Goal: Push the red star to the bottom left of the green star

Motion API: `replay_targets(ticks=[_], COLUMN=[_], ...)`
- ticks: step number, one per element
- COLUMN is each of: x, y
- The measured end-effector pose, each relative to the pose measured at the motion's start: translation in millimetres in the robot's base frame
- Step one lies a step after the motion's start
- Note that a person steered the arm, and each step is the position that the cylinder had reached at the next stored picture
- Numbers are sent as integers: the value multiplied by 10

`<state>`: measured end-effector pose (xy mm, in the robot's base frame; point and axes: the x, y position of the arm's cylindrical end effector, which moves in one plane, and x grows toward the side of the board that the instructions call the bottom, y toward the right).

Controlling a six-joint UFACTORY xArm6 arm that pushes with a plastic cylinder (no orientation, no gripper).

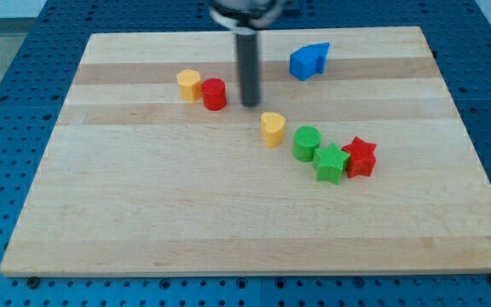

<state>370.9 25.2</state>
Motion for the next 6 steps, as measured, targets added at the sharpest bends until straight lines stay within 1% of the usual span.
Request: replay_targets(ticks=[1,2,3,4,6], x=[40,160,503,742,769], y=[533,698,1125,1179,1166])
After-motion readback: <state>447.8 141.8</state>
